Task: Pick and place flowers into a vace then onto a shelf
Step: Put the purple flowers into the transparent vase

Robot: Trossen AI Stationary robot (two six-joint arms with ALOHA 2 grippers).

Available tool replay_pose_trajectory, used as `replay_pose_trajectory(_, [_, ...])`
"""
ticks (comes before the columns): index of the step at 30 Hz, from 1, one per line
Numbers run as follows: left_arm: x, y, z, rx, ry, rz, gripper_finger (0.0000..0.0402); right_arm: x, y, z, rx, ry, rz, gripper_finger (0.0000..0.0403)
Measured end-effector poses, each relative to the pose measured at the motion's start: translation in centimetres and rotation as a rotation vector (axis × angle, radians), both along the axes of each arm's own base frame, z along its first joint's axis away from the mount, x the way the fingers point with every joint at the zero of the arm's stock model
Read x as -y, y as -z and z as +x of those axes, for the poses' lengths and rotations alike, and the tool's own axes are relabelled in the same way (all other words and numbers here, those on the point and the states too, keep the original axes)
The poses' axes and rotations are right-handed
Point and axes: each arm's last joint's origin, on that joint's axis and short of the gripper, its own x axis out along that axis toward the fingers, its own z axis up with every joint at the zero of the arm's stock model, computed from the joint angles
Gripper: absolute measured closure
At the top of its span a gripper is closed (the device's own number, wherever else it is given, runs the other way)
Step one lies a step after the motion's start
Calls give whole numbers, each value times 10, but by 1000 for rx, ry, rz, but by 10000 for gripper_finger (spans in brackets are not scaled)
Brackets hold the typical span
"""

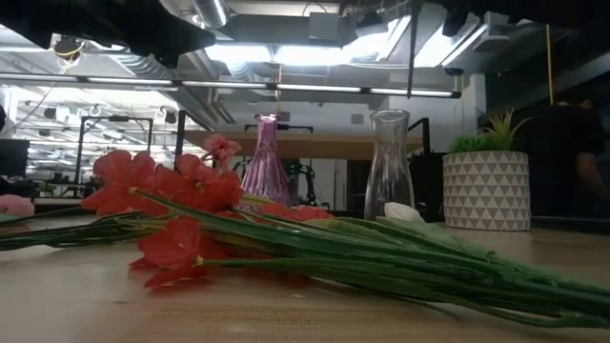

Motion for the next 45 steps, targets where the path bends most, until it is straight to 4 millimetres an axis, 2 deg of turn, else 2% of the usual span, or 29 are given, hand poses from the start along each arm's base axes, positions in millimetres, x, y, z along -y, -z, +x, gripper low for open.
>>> replay_pose_trajectory(7, [0, 0, 0, -4, 0, 0, 398, 2, -5, 19, -73, 19, -19, 395])
replay_pose_trajectory(14, [0, 1, 0, -6, 0, 1, 398, 8, 1, 30, -122, 51, -19, 395])
replay_pose_trajectory(25, [0, 1, 0, -6, 0, 1, 398, 7, 20, 43, -194, 50, 22, 395])
replay_pose_trajectory(31, [0, 1, 0, -6, 0, 1, 398, 8, 33, 39, -223, 48, 48, 395])
replay_pose_trajectory(35, [0, 1, 0, -8, 0, 1, 398, 9, 34, 35, -170, 70, 52, 395])
replay_pose_trajectory(42, [0, 1, 0, -13, 0, 1, 398, 9, 45, 31, -195, 67, 86, 395])
replay_pose_trajectory(45, [0, 2, 0, -16, 0, 1, 398, 9, 50, 34, -191, 64, 104, 395])
